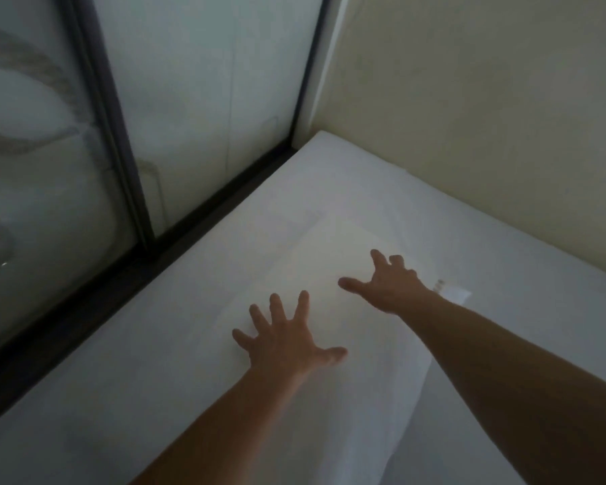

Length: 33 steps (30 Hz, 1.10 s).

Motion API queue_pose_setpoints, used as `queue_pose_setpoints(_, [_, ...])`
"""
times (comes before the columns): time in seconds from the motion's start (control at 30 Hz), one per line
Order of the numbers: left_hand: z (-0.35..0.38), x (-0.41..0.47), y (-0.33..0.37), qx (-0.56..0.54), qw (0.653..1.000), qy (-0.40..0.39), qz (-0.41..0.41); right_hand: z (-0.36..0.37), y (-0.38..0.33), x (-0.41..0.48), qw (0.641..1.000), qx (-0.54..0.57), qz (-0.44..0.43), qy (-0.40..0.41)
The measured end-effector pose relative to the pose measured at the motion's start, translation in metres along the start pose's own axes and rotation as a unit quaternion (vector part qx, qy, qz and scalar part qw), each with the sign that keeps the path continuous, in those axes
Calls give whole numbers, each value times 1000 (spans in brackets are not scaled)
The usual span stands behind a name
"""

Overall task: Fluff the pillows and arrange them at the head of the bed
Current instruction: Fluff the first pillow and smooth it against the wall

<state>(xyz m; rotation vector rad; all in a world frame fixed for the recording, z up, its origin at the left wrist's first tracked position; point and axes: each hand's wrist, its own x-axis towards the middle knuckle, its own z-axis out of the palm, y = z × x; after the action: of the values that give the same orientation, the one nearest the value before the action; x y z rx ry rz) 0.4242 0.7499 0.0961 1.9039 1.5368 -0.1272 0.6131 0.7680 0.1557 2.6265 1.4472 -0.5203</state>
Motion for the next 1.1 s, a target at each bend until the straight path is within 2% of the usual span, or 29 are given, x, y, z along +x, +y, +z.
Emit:
queue_pose_setpoints(0.07, [23,38,15,-7,1000,2,-20,22,-5,41,995,48,82,-4])
queue_pose_setpoints(0.13, [62,74,20,-12,998,58,-29,69,-4,78,989,80,125,-5])
queue_pose_setpoints(0.2, [96,95,20,43,993,108,-2,114,4,100,983,93,156,28])
queue_pose_setpoints(0.27, [114,100,18,89,986,137,33,143,14,101,981,77,156,85])
queue_pose_setpoints(0.4, [104,101,17,118,978,150,82,158,23,92,963,97,141,206])
queue_pose_setpoints(0.57, [98,119,16,128,981,112,88,170,28,103,964,153,134,171])
queue_pose_setpoints(0.7, [74,119,19,38,983,134,120,136,30,103,966,157,86,188])
queue_pose_setpoints(0.87, [7,112,61,19,968,205,145,48,16,118,966,167,27,194])
queue_pose_setpoints(0.97, [-30,133,97,12,960,248,126,-9,15,151,958,166,-13,234])
queue_pose_setpoints(1.1, [-74,188,151,-15,931,328,157,-86,11,216,944,168,-52,279])
